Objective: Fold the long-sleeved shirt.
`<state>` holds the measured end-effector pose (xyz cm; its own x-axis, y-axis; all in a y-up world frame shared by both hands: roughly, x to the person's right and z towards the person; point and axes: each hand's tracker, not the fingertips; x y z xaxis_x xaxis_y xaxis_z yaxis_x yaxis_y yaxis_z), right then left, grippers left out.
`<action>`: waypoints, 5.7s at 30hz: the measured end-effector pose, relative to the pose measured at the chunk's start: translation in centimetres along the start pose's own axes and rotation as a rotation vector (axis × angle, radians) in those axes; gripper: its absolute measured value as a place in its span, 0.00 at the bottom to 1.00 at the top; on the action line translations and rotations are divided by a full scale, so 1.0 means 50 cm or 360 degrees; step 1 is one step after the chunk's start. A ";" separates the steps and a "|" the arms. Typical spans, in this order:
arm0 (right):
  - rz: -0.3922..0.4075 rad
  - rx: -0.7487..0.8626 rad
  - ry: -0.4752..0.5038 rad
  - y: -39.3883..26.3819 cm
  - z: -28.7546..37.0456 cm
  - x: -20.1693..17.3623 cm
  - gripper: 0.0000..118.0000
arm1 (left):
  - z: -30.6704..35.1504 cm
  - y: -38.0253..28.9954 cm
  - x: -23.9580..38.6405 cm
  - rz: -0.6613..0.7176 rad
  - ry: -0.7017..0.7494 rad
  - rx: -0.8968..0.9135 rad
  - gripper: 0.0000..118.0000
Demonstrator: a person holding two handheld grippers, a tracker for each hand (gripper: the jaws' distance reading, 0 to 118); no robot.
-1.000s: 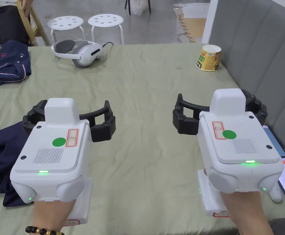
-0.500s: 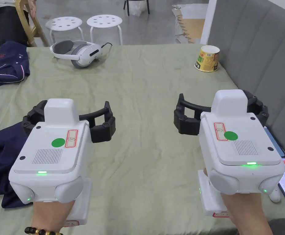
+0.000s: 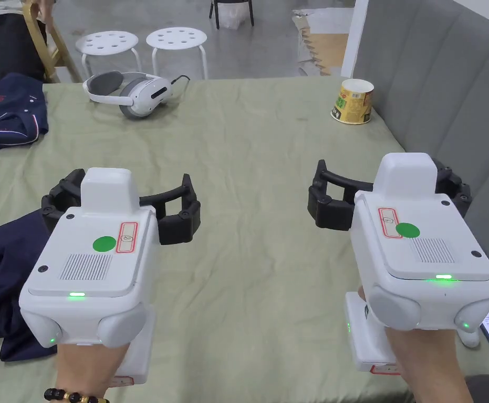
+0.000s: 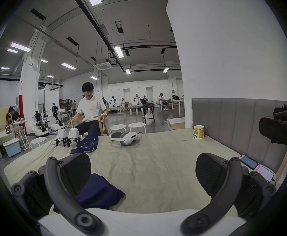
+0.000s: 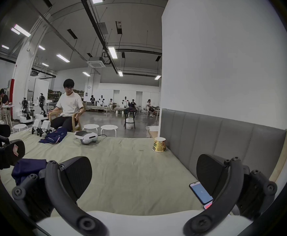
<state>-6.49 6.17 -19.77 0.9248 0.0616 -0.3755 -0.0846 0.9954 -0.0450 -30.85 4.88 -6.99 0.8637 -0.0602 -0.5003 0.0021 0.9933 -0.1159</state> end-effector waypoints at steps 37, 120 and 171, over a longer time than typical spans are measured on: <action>0.0101 -0.0081 0.1034 0.042 0.029 -0.475 0.00 | 0.121 -0.041 -0.407 0.0484 0.0545 -0.0389 0.29; -0.0053 -0.0353 0.0412 0.035 0.023 -0.036 0.00 | 0.053 0.026 -0.098 0.0206 -0.0205 -0.0387 0.04; -0.0082 -0.0868 0.0144 -0.157 -0.179 0.098 0.05 | -0.393 -0.061 -0.200 0.0212 -0.0386 -0.0982 0.08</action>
<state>-4.61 -2.03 -29.55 0.8992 -0.0167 -0.4372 -0.2421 0.8133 -0.5290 -49.39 0.48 -18.52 0.9256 0.1542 -0.3457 -0.3380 0.7478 -0.5714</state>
